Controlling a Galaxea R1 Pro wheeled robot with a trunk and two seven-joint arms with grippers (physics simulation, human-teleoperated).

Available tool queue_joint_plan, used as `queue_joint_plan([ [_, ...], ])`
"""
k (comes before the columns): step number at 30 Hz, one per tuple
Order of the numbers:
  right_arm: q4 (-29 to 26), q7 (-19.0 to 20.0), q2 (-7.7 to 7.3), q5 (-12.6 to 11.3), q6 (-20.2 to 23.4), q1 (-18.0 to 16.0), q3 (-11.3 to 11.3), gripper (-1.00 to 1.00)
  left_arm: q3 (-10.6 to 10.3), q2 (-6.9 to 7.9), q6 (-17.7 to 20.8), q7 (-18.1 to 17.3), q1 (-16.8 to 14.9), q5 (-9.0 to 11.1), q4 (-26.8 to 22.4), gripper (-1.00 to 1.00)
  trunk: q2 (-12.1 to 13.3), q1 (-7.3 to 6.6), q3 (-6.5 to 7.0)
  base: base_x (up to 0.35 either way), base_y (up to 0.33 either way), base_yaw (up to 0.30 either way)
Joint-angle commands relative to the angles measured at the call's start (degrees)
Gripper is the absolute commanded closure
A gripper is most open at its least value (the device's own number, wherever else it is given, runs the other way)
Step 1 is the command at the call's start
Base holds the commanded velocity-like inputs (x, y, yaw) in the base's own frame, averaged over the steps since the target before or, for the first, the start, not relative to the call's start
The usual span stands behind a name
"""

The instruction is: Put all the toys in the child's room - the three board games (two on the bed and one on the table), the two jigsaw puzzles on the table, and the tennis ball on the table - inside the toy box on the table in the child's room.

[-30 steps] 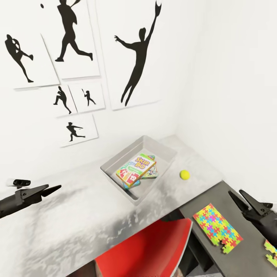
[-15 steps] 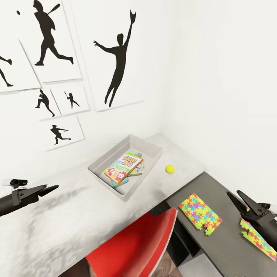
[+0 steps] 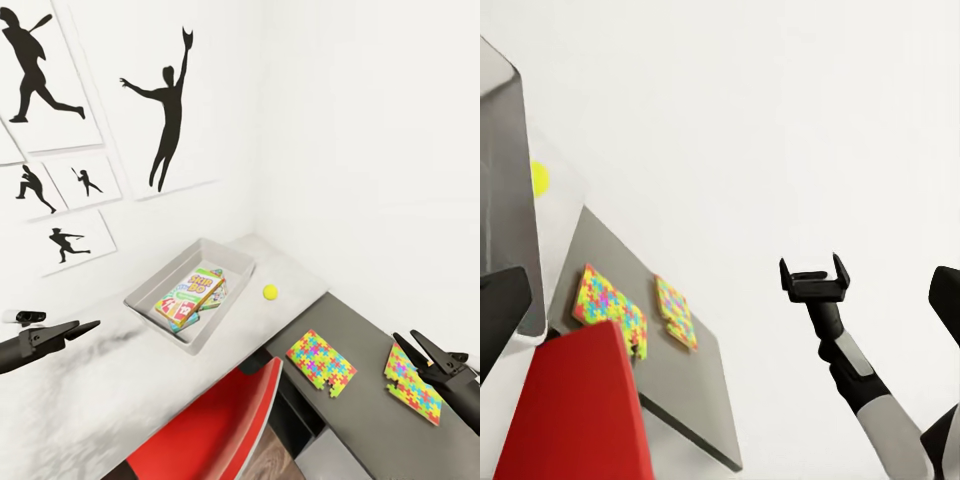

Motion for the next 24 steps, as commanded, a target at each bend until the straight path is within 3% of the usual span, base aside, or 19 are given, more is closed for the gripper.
queue_joint_plan([
  [1, 0.0, 0.1, 0.02, -0.1, 0.3, -0.1, 0.0, -1.0, 0.0, 0.04, 0.6, -0.2, 0.0, 0.0, 0.0, -1.0, -0.1, 0.03, -0.04, 0.0, -0.015, -0.219],
  [11, 0.0, 0.1, 0.11, -0.1, 0.3, -0.1, -0.1, -1.0, 0.0, 0.14, 0.5, -0.2, 0.0, 0.0, 0.2, -1.0, -0.1, 0.03, 0.64, -0.008, -0.02, -0.219],
  [24, 0.0, 0.1, 0.14, -0.1, 0.3, -0.1, -0.1, -1.0, 0.4, 0.16, 0.5, -0.2, 0.0, 0.0, 0.2, -1.0, -0.1, 0.03, 1.52, -0.107, -0.144, -0.219],
])
